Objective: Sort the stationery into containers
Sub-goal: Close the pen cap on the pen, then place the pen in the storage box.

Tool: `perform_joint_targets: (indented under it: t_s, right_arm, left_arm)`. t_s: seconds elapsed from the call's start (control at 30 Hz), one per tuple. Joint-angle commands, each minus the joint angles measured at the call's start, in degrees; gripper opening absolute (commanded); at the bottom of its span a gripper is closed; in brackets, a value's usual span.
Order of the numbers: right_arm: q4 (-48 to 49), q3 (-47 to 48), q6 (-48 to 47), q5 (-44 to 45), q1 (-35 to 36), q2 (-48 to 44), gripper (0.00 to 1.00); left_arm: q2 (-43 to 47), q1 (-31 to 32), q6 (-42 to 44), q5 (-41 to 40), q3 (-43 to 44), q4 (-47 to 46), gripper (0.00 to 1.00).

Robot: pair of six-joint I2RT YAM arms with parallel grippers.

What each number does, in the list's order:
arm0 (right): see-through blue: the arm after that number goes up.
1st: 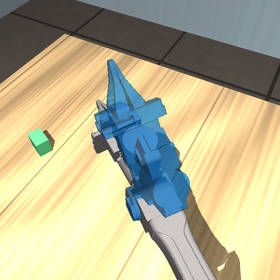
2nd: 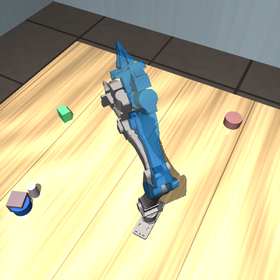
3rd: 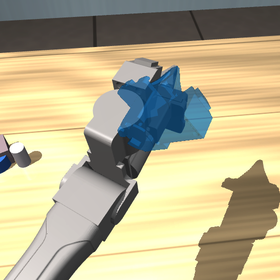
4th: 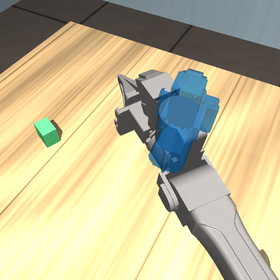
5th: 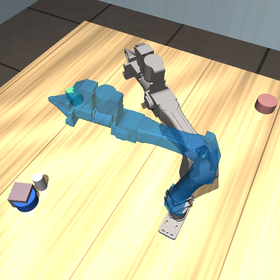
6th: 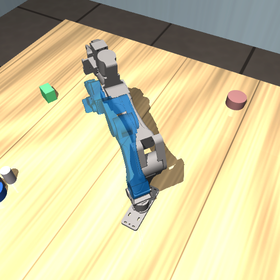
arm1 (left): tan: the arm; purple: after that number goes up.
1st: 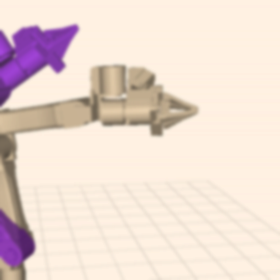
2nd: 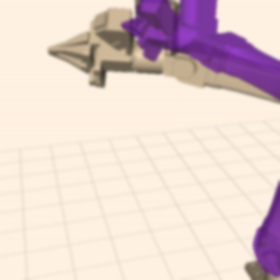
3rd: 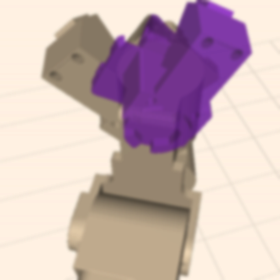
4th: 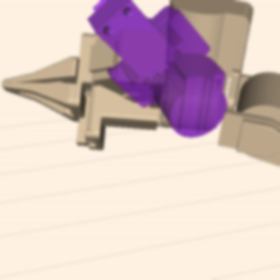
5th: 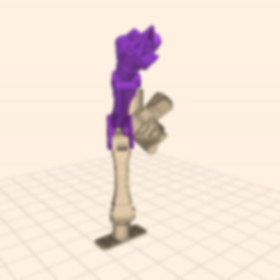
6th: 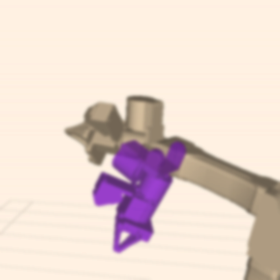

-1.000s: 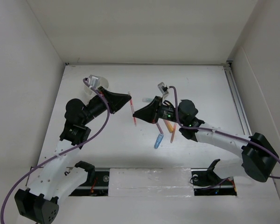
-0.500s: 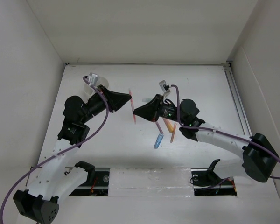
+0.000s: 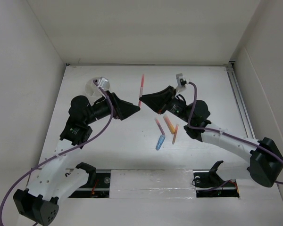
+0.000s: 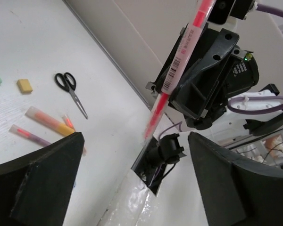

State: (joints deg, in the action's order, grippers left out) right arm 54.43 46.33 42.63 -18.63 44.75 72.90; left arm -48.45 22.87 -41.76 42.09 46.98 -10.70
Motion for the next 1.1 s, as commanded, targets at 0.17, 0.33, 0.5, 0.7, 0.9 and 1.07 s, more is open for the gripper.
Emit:
perform_joint_targets:
  t_s: [0.17,0.33,0.5,0.7,0.9,1.07]
  right_arm:
    - [-6.5,2.4,-6.9,3.1,0.0,-3.7,0.00]
    - [-8.6,3.6,-6.9,-3.1,-0.7,-3.7,0.00]
    - [-10.6,3.1,-6.9,-7.3,-0.1,-4.4,0.00]
    - [-10.6,2.5,-6.9,-7.9,1.9,-5.7,0.00]
    - [-10.6,2.5,-7.4,-8.4,4.5,-4.3,0.00]
    - [-8.6,1.9,-6.9,-8.4,5.8,-1.6,0.00]
  left_arm:
    - [8.2,0.1,6.0,-15.1,2.1,8.1,1.00]
    - [10.7,0.1,10.4,-12.2,1.1,7.0,1.00]
    - [10.7,0.1,12.7,-5.6,-0.1,5.2,1.00]
    - [8.8,0.1,13.2,-4.4,-0.1,5.9,1.00]
    - [9.3,0.1,12.7,-3.1,-0.8,3.8,1.00]
    - [11.3,0.1,12.7,-3.8,-0.8,3.2,0.98]
